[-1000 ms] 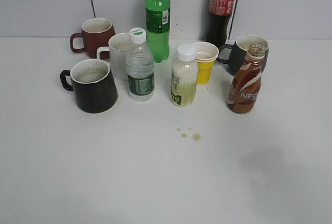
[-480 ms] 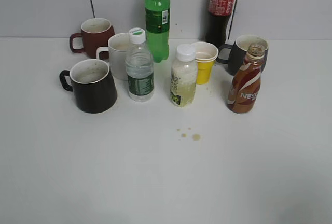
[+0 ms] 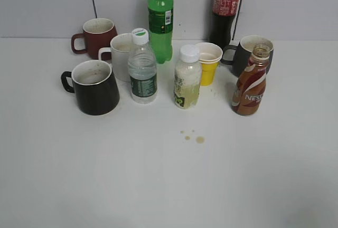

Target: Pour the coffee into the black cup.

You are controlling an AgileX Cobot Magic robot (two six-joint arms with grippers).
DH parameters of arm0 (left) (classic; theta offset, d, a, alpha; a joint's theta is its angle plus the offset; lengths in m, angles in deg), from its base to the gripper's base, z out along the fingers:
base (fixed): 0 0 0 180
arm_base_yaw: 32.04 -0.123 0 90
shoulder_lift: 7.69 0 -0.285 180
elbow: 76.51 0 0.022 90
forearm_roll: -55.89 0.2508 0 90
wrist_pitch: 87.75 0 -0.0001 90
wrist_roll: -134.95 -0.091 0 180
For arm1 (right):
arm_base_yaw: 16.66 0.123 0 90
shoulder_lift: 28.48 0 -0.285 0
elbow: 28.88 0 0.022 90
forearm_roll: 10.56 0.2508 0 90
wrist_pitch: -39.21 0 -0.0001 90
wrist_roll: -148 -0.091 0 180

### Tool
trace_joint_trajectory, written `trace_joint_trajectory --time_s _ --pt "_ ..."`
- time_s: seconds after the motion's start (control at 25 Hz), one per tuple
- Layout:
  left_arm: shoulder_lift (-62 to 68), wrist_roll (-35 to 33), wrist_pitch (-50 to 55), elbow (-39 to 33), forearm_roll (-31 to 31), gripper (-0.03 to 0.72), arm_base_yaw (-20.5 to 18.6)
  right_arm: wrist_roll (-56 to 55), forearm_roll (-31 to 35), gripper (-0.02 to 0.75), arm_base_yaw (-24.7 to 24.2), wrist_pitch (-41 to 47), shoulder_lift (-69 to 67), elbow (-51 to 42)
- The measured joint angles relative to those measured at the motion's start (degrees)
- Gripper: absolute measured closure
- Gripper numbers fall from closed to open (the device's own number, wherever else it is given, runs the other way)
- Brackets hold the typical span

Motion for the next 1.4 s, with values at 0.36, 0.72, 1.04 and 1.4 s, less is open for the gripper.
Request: trace_joint_trajectory --time_s 0.36,0.72,1.04,1.4 --pt "0.00 0.00 0.00 0.00 0.04 0.447 0.00 -0.09 0.00 0.145 0.00 0.00 0.00 0.00" --pt "-3.08 0.00 -0.13 0.00 0.04 0.447 -10.38 -0.07 0.20 0.145 -9.38 0.00 0.19 0.00" --pt "-9.95 0.00 -0.08 0.00 0.06 0.447 -12.63 -0.01 0.20 0.146 -17.10 -0.14 6.15 0.00" --pt "-10.00 0.00 -0.15 0.00 0.06 0.447 -12.63 -0.13 0.32 0.146 -17.10 -0.07 6.56 0.00"
